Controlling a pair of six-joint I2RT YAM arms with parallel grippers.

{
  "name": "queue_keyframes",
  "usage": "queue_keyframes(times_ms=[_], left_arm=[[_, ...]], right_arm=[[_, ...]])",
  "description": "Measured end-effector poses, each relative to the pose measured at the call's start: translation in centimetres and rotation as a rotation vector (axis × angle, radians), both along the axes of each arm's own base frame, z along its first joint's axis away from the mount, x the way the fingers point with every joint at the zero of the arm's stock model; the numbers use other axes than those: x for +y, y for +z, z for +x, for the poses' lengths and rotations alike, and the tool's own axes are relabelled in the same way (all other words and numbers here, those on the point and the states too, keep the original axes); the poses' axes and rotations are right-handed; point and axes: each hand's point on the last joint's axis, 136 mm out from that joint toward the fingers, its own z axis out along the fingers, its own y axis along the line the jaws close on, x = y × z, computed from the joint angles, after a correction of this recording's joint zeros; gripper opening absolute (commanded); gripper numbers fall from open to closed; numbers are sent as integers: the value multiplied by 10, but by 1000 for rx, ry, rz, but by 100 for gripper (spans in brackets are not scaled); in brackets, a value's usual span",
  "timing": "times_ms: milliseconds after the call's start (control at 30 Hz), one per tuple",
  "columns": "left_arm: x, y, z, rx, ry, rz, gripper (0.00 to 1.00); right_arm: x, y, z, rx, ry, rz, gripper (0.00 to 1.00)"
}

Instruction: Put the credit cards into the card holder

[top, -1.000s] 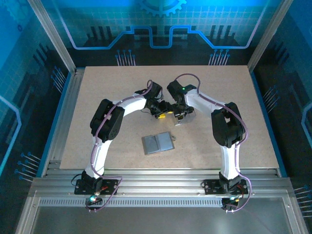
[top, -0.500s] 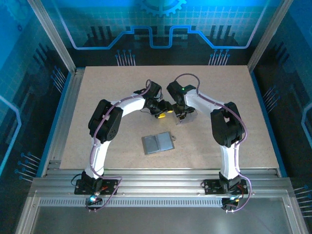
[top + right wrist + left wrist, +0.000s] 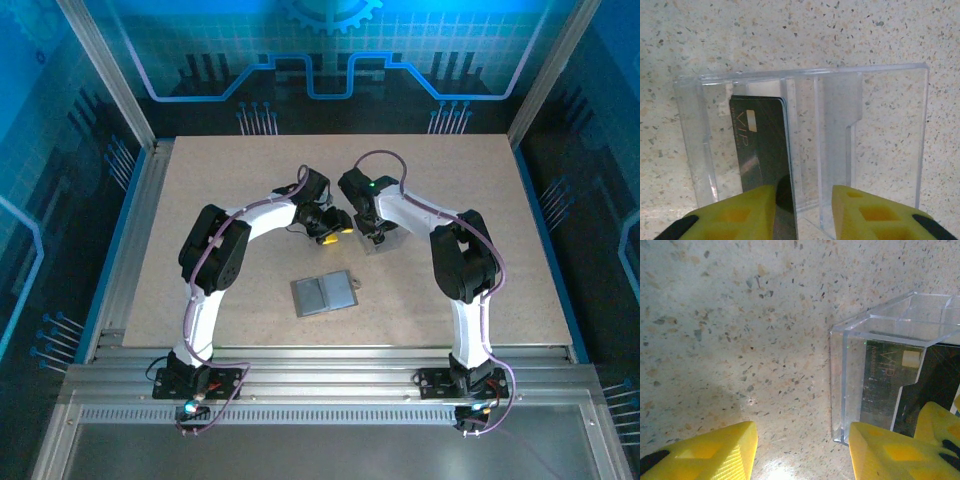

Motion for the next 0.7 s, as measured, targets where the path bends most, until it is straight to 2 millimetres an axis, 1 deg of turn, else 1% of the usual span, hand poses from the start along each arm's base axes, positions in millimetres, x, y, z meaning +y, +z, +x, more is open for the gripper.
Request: queue_keyframes(times_ms=[333, 433, 700], left_arm=[[2, 1, 2, -4, 5, -2, 53], [2, 1, 2, -4, 5, -2, 53], [1, 2, 2, -6, 4, -3, 53]], right_arm=[[-3, 2, 0, -4, 5, -25, 26], [-4, 1, -1, 1, 9, -28, 22], [-5, 1, -2, 9, 14, -34, 15]])
